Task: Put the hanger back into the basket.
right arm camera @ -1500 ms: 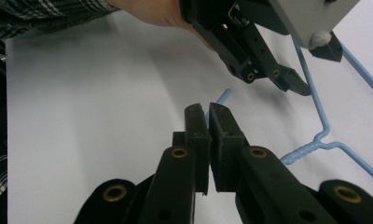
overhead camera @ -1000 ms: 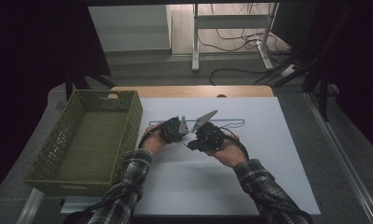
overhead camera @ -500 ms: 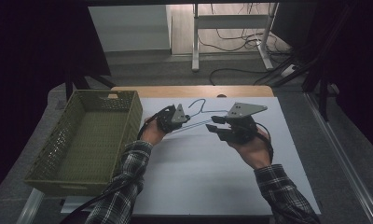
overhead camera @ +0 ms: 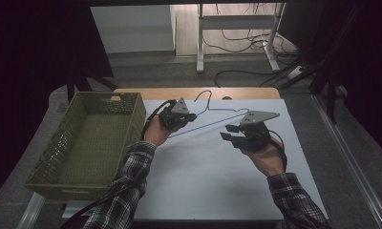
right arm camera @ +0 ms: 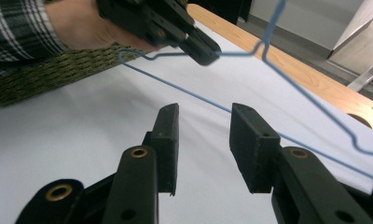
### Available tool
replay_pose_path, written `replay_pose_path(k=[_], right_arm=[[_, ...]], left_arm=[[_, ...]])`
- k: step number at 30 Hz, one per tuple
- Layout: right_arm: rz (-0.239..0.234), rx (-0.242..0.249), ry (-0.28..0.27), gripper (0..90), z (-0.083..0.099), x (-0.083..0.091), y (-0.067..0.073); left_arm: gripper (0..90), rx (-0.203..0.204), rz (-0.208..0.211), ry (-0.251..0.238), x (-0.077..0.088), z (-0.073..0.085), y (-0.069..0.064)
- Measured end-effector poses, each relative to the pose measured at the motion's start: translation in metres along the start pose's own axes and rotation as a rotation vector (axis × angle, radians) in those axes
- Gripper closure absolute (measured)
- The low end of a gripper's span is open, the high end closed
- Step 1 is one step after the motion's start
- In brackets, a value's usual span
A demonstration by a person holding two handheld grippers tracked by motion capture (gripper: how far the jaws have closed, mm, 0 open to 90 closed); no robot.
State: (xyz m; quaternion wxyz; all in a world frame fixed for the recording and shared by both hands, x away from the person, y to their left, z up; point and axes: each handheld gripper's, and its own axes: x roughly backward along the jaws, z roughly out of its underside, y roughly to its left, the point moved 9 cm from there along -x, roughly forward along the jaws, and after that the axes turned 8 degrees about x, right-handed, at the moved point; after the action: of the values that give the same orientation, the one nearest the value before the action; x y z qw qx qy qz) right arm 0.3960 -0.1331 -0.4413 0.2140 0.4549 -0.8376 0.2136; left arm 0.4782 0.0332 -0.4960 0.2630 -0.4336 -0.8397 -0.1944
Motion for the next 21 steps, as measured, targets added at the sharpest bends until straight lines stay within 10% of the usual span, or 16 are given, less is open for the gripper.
replay_pose_path(k=[21], right_arm=[[0.003,-0.056,0.006,62.5,0.005,0.011,-0.01]], left_arm=[[87.5,0.1,0.205,-0.027,0.028,-0.01,-0.054]])
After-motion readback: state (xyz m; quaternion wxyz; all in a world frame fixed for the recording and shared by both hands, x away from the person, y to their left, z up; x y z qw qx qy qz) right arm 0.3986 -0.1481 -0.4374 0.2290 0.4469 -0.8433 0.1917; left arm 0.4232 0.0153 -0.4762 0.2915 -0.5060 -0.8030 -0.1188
